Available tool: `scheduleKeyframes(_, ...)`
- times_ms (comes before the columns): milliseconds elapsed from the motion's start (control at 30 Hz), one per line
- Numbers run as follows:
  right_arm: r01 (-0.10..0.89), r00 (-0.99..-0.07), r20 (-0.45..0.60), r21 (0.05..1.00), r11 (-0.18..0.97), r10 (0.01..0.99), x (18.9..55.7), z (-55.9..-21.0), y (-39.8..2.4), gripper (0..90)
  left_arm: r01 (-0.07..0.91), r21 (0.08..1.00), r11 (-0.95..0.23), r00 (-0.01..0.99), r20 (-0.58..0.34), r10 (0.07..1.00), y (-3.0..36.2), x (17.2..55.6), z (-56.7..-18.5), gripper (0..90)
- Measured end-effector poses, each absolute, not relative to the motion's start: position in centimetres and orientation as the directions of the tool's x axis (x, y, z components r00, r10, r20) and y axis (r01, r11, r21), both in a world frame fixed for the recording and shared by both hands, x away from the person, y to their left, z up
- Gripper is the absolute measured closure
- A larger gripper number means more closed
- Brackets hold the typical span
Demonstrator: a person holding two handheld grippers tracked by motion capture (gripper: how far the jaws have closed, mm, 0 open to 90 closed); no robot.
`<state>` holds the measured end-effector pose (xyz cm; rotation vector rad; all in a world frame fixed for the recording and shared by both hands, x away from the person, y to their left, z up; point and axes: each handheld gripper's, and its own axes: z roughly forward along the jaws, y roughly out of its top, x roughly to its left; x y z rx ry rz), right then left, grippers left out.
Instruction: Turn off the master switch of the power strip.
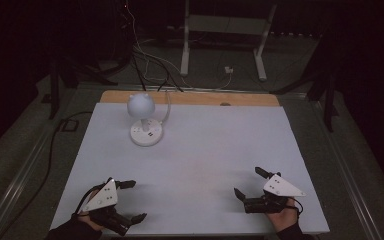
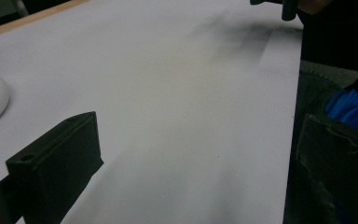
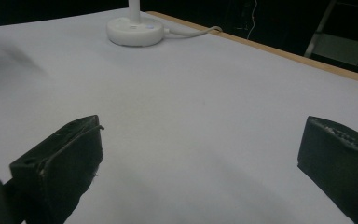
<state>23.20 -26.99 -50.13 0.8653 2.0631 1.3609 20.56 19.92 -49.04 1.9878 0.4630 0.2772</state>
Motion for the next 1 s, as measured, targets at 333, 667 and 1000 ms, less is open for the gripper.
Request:
scheduleKeyframes(333, 0.234, -0.661, -0.054, 0.933, 0.274, 0.749, 23.2, -50.0, -27.0, 0.0, 0.187, 0.913, -0.363, 0.903, -0.014, 0.430, 19.5, 21.2, -47.8, 0.3)
scheduleKeyframes(667, 0.234, -0.662, -0.053, 0.933, 0.273, 0.748, 23.1, -50.0, -27.0, 0.0, 0.180, 0.918, -0.353, 0.898, -0.006, 0.441, 18.9, 22.3, -46.6, 0.3)
scheduleKeyframes(1000, 0.235, -0.664, -0.050, 0.934, 0.271, 0.746, 23.0, -49.9, -27.1, 0.0, 0.176, 0.927, -0.331, 0.880, 0.002, 0.474, 18.1, 24.0, -45.4, 0.3)
